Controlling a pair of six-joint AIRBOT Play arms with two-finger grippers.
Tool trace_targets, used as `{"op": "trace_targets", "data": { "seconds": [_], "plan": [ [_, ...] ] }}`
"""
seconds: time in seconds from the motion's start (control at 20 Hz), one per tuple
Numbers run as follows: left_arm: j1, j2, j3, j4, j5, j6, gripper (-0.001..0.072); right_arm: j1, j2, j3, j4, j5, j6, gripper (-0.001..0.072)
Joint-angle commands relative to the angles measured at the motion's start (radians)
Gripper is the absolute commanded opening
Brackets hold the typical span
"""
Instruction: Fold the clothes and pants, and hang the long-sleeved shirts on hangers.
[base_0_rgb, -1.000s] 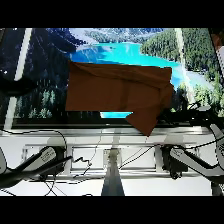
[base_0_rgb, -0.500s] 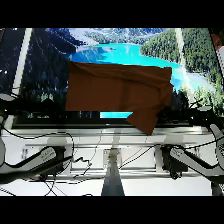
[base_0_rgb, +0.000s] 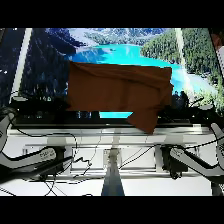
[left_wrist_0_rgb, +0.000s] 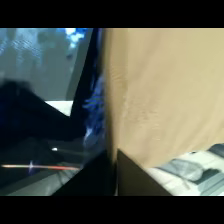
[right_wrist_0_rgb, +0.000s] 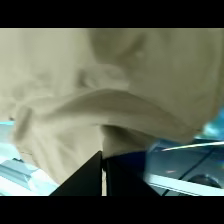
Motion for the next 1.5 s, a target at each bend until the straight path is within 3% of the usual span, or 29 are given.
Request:
{"op": "trace_targets", "data": {
  "seconds": [0.0, 0.15, 0.3, 0.55, 0.7, 0.8, 0.95, 1.25, 1.45],
  "plan": [
    [-0.045, -0.008, 0.019, -0.097, 0.005, 0.017, 0.0016, 0.0, 0.015, 0.06, 0.019, 0.072, 0.0, 0.0015],
    [-0.045, 0.003, 0.113, -0.343, -0.121, 0.103, 0.0016, 0.0, 0.097, 0.094, 0.055, 0.094, 0.0, 0.0014],
    [-0.045, 0.067, 0.223, -0.455, -0.199, 0.112, 0.0015, 0.0, 0.23, 0.121, 0.074, 0.113, 0.005, 0.0014],
    [-0.04, 0.306, 0.267, -0.397, -0.198, 0.101, 0.0015, 0.003, 0.493, 0.156, 0.12, 0.168, 0.064, 0.0014],
    [-0.038, 0.4, 0.242, -0.245, -0.196, -0.028, 0.0015, 0.043, 0.591, 0.156, 0.129, 0.142, 0.163, 0.0014],
    [-0.028, 0.44, 0.218, -0.214, -0.166, -0.068, 0.0015, 0.079, 0.628, 0.156, 0.129, 0.035, 0.25, 0.0014],
    [-0.055, 0.43, 0.193, -0.207, 0.062, -0.158, 0.0015, 0.175, 0.606, 0.156, 0.128, -0.321, 0.351, 0.0013],
    [-0.288, 0.221, 0.188, -0.213, 0.478, -0.182, 0.0015, 0.488, 0.217, 0.193, 0.155, -0.881, 0.388, 0.0012],
    [-0.274, 0.074, 0.19, -0.234, 0.61, -0.237, 0.0016, 0.482, -0.081, 0.384, 0.152, -0.933, 0.387, 0.0013]
  ]
}}
